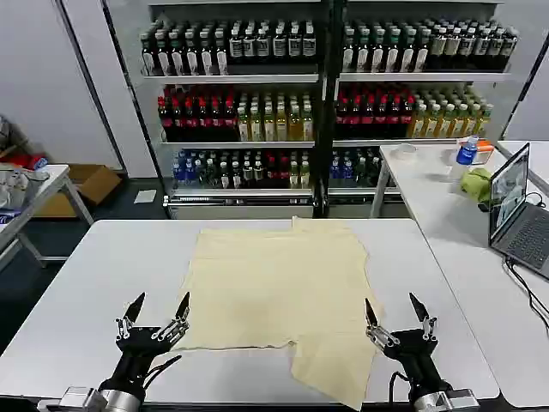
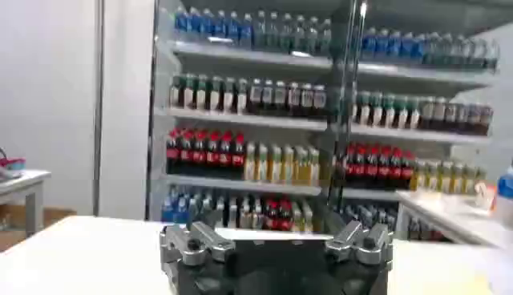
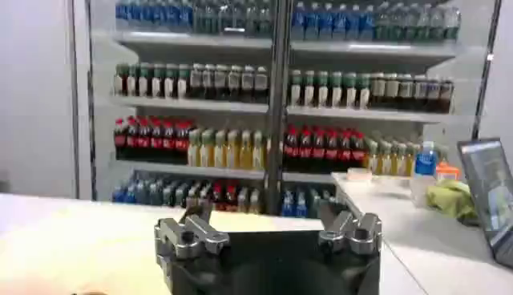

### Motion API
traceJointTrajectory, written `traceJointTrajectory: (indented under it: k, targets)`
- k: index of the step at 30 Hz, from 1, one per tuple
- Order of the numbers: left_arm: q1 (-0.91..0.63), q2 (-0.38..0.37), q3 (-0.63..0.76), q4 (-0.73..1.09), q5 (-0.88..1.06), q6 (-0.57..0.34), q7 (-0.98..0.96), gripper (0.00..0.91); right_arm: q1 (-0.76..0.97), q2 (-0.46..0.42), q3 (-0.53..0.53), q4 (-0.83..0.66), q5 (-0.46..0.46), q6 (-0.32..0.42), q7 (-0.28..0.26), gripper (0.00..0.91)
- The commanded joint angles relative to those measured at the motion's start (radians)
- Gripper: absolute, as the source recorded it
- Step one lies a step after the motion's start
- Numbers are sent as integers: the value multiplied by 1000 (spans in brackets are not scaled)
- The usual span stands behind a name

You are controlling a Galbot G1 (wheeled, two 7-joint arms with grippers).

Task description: Fold and organize the clothes.

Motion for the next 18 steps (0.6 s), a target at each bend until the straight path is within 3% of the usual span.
traceJointTrajectory:
  k: [1,7,18]
  targets:
    - [1,59,-9,57,23,252,-10,907,-54,-10,-2,12,0,-147,-7,907]
    - [-41,81,15,136,15,301,-32,907,-77,-5,-54,3,-14,-213,-12,907]
    - [-116,105,28,224,-35,311,-64,907,-152,-6,-114,-4,-44,-217,-8,907]
